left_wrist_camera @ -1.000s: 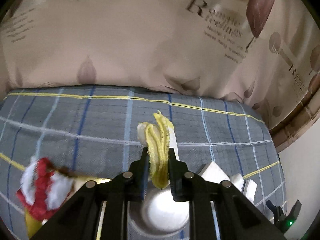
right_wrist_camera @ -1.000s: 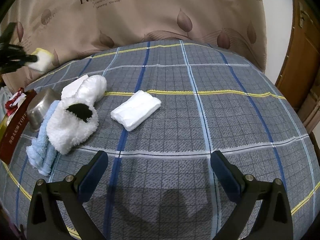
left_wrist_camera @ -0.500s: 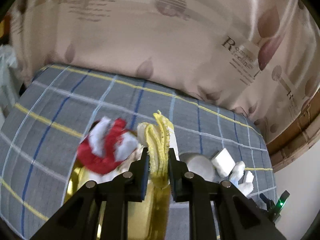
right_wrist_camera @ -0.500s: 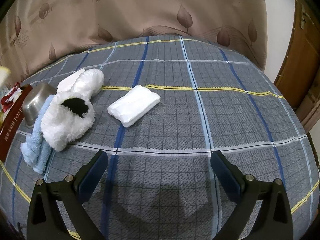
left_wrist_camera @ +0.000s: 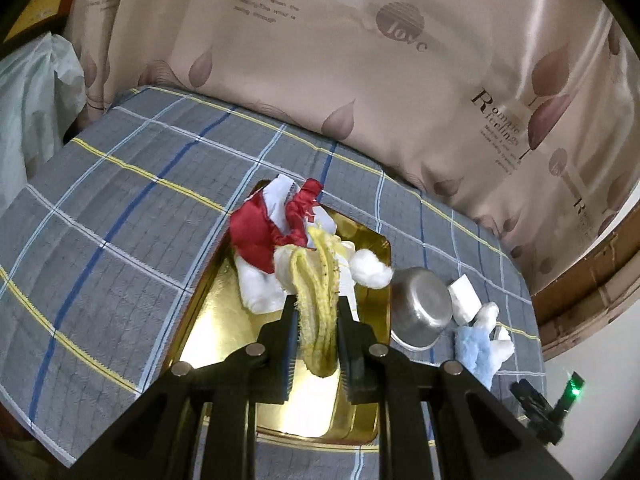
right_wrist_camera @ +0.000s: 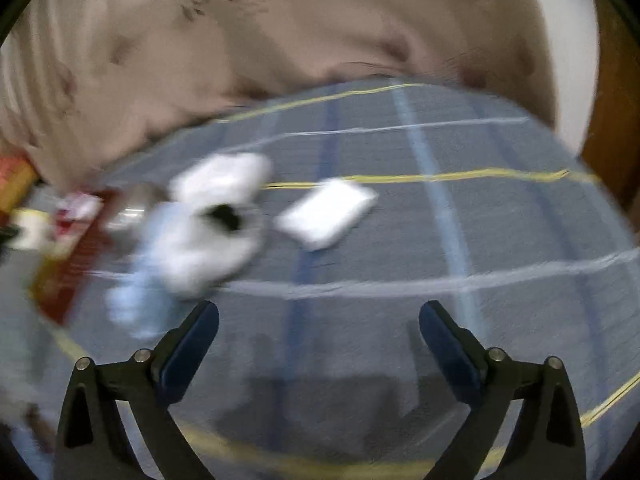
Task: Organize soft objects
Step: 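Lift the sponge and carry it over the gold tray with the left gripper, then open the left gripper over the tray while the right gripper lifts the blue towel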
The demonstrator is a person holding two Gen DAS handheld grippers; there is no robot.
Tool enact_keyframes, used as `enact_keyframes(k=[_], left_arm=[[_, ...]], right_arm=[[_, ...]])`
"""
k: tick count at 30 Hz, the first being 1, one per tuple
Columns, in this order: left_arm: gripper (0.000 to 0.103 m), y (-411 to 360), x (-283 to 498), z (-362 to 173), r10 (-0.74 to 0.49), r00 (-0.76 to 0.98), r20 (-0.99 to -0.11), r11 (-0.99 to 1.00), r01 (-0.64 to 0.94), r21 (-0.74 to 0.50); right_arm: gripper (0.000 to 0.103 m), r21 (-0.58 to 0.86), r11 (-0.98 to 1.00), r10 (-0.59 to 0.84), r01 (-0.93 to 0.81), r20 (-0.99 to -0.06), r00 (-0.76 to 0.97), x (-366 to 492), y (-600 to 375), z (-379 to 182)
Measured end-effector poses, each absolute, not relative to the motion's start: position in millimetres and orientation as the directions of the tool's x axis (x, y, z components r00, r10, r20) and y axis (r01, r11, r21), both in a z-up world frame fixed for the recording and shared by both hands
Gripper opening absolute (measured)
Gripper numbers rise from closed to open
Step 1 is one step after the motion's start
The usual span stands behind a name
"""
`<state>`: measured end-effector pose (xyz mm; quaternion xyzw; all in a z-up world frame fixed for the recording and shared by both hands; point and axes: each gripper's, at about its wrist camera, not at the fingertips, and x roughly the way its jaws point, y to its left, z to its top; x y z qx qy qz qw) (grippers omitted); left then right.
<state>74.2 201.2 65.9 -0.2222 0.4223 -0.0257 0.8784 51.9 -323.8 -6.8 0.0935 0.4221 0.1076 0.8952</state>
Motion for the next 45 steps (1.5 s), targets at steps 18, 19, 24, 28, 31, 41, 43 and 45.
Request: enact_keyframes(k=[18,19,24,28,31,41,43,45], left_arm=[[0.018,212.2,66.8,60.7,-0.294,0.648,-0.702,0.878,-0.107,-0.466],[0.018,213.1,67.4,59.2,-0.295,0.648,-0.703,0.877,-0.109,-0.468],[0.018,214.5,69.7,55.5,-0.305,0.644,-0.701,0.871,-0.109,-0.479],[0.018,213.1,72.5,52.3,-0.310,0.637,-0.706,0.872,-0.106,-0.479],[0.018,212.0,73.5,50.8,-0.313,0.634,-0.707,0.871,-0.105,-0.479],[0.018,216.7,69.8,46.3,-0.295,0.634,-0.715,0.875,-0.122,-0.468],[0.018,218.3,69.5,42.5,-0.285,0.627,-0.725,0.880,-0.130,-0.458],[0.018,220.5,69.7,36.5,-0.274,0.614,-0.740,0.883,-0.143,-0.446]], right_arm=[[0.069,0.528,0.835,0.536,-0.151,-0.723,0.437,85.3,-231.0,-14.6],[0.067,0.543,0.829,0.542,-0.133,-0.723,0.427,87.6,-230.1,-17.5],[0.044,0.558,0.825,0.543,-0.087,-0.741,0.394,97.4,-221.7,-29.3],[0.023,0.554,0.830,0.533,-0.067,-0.752,0.388,103.5,-219.5,-34.2],[0.017,0.526,0.844,0.520,-0.109,-0.752,0.405,99.7,-215.4,-27.5],[0.017,0.548,0.801,0.592,-0.241,-0.665,0.454,64.9,-209.0,21.1],[0.017,0.556,0.791,0.606,-0.256,-0.650,0.459,60.2,-206.6,29.8],[0.017,0.562,0.783,0.616,-0.268,-0.639,0.461,57.0,-203.3,36.6]])
